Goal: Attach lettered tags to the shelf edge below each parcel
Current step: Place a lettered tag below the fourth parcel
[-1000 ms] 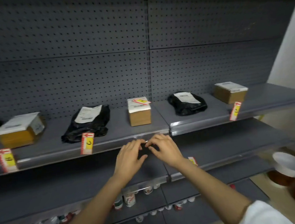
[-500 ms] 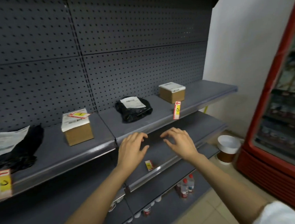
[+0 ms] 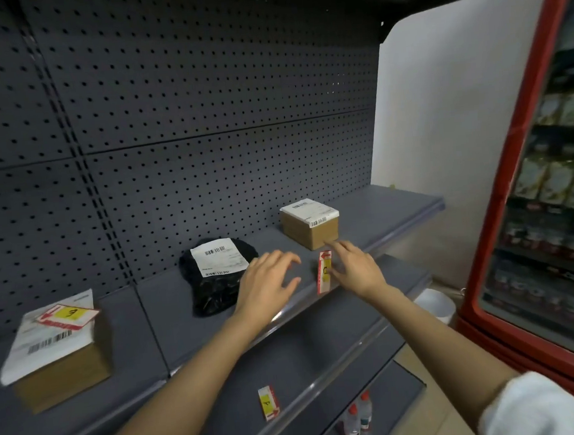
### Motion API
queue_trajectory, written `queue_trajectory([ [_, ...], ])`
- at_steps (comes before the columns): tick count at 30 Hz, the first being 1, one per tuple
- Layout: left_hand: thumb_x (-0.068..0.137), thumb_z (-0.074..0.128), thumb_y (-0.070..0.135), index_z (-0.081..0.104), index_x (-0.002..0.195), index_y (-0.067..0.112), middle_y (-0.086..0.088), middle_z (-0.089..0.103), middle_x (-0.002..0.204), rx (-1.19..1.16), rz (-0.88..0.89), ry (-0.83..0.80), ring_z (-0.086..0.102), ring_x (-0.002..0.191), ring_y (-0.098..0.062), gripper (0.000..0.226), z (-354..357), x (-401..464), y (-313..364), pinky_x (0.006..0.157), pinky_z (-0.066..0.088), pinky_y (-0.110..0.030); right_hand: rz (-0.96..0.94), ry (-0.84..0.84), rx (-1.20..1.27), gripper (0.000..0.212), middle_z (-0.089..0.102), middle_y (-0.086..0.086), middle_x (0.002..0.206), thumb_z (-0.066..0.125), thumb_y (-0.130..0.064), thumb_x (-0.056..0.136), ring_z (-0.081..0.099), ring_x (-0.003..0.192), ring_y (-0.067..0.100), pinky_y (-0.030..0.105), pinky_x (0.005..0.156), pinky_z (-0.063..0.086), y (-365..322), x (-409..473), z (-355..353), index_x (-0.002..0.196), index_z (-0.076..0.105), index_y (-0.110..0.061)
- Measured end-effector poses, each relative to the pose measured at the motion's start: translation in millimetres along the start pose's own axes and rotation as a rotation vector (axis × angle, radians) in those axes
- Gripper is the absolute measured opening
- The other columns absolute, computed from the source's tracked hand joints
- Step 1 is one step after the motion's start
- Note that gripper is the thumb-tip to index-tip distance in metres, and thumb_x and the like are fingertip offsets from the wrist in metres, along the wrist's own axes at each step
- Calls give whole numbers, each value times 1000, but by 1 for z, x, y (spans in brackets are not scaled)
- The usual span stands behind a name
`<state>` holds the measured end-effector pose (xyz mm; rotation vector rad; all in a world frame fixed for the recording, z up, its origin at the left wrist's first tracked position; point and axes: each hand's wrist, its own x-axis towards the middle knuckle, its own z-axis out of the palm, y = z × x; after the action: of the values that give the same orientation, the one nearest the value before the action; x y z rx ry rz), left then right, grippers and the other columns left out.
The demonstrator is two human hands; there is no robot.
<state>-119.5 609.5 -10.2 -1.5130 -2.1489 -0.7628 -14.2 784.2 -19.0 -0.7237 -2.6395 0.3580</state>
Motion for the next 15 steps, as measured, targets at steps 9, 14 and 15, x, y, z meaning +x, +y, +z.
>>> queue_trajectory([
  [9,79,69,27,58,101,23,3,65,96,156,-193,74,58,91,-18,25,-42,-48,-38,78,41,-30,-200,125,270,11,70,2,99,57,-29,90,65,89,24,42,86,48,-65,24,-6,94,62,-20],
  [14,78,71,26,58,83,21,0,62,77,296,-398,161,57,77,-24,15,-95,-132,-45,69,35,-29,-470,52,506,11,70,-1,94,59,-29,89,65,81,19,32,73,46,-163,-2,7,94,62,-20],
  [15,77,72,26,57,80,21,-1,61,75,328,-437,164,57,76,-24,16,-105,-151,-46,68,33,-29,-516,22,536,11,70,-2,93,59,-29,89,65,81,19,31,71,47,-180,-12,13,95,62,-21],
])
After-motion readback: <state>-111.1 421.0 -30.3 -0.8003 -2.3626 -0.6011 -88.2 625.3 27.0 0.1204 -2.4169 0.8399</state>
